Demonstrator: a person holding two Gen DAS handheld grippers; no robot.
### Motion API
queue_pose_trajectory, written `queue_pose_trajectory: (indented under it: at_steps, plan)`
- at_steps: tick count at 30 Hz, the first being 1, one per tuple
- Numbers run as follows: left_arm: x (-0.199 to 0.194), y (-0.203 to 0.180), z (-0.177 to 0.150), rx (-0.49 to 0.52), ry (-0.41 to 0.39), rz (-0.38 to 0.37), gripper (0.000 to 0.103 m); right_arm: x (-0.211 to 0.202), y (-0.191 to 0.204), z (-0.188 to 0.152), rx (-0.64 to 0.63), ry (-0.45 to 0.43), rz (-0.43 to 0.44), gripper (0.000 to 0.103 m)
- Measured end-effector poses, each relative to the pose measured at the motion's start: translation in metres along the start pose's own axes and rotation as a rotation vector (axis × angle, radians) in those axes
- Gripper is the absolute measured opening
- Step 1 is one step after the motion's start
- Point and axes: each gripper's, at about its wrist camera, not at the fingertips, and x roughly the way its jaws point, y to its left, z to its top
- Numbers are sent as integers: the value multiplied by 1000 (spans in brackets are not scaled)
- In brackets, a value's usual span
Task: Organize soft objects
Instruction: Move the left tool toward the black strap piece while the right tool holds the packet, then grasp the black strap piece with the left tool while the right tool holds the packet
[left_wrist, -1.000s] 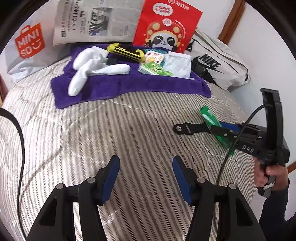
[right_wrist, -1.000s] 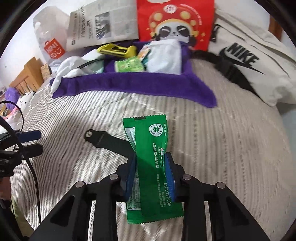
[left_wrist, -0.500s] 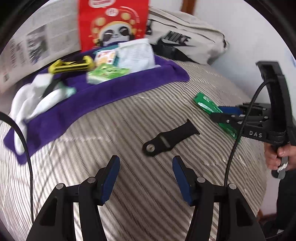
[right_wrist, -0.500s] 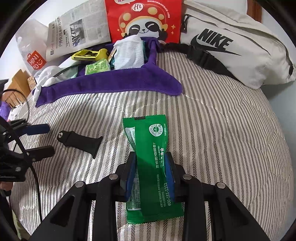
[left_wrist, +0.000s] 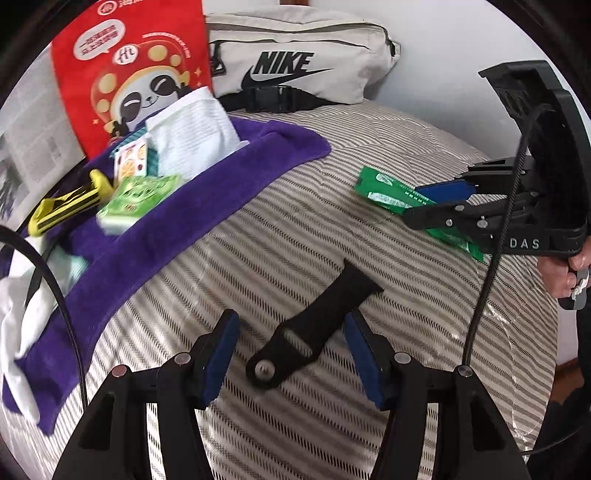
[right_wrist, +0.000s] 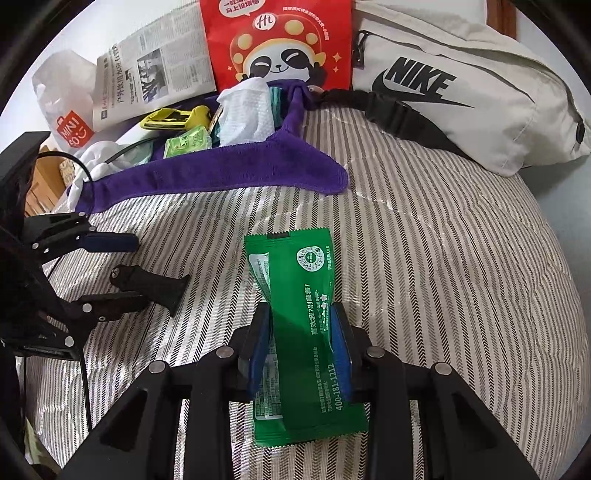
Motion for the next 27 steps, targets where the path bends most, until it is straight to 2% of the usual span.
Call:
queue_pose_trajectory:
  at_steps: [2,4,6,10,22,27]
  plan:
    - [2,0,5,11,3,-13,48,0,0,0,-1,-3,0,33]
    - [2,-2,6,26,0,-23,36,0,1,-1,5,-7,-2,33]
    - [0,-5,5,37,-1,-29,33,0,2,-1,5,-11,-6,34]
    - [-8,-6,-2,-7,30,-59,33,0,4,-2,4,-18,-14,35]
    - [1,-16,6,40,25,-25,34,-1,3,-4,14,-38,-2,38]
    - [-1,-17,-5,38,-38,-16,34,0,8,-7,-11,-64,-17,43]
